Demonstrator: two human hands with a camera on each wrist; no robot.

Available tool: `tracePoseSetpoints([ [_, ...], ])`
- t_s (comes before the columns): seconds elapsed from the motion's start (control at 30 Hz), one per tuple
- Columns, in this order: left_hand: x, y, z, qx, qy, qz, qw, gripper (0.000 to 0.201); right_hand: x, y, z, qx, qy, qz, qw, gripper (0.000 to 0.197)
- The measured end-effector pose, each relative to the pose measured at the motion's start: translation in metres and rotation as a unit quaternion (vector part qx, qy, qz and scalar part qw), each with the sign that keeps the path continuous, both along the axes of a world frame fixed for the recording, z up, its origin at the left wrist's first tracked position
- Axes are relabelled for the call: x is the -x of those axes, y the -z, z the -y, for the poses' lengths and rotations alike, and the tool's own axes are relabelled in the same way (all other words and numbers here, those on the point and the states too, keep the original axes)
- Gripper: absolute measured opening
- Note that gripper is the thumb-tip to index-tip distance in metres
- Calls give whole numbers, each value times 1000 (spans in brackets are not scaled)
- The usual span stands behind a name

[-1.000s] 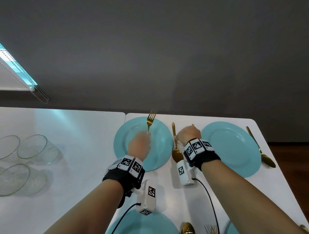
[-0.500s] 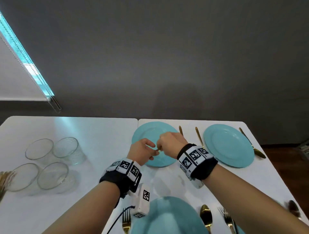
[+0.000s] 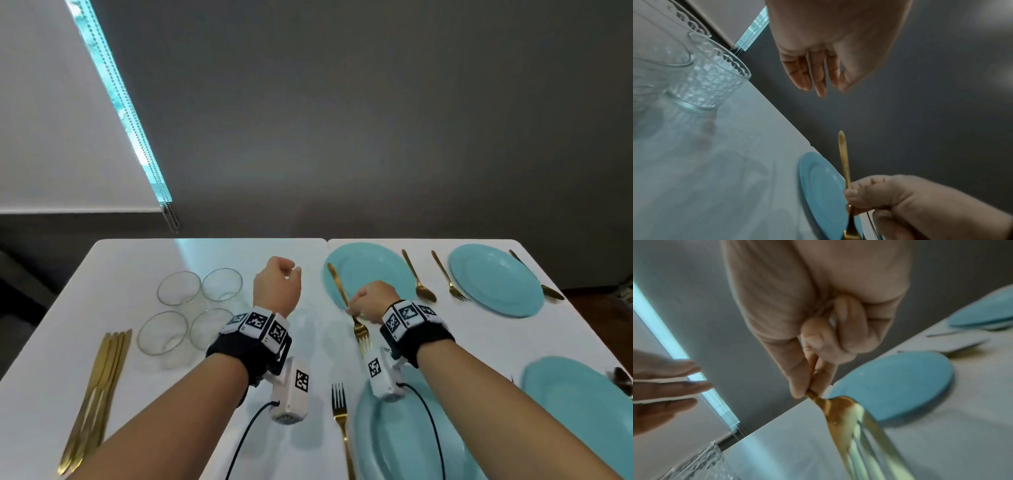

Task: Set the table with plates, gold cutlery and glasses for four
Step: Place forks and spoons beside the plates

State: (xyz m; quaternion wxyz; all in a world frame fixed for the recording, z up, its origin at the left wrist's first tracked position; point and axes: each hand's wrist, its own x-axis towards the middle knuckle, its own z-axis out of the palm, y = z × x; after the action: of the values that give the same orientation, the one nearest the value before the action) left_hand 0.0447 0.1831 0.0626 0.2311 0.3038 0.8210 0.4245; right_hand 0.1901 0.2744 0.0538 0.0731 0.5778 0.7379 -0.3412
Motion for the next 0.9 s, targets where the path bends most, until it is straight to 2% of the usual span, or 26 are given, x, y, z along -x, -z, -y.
tracePoseSetpoints([
  [0.13,16,8,6,21,3,18,1000,25,30,27,-4,45,56,48,996,28],
  [0.27,30,17,0,33,-3,19,999,23,65,59,-15,69,46,80,993,28],
  [0.47,45,32,-17,54,-6,30,998,21,100,85,-38,82,42,67,994,20],
  [0.5,48,34,-19,57,-7,32,998,21,105,88,-41,82,42,44,995,21],
  [0.57,53,39,-21,64,-8,33,997,21,114,95,-48,64,51,38,996,11],
  [0.6,55,40,-23,68,-9,31,997,21,118,99,-53,53,75,44,995,28],
  [0.67,61,43,-26,71,-14,30,997,21,125,99,-59,6,95,18,995,40],
  [0.8,68,45,-32,72,-14,32,997,21,134,102,-70,8,83,14,996,41],
  [0.9,70,47,-35,68,-13,34,997,21,137,109,-78,8,116,15,993,26],
])
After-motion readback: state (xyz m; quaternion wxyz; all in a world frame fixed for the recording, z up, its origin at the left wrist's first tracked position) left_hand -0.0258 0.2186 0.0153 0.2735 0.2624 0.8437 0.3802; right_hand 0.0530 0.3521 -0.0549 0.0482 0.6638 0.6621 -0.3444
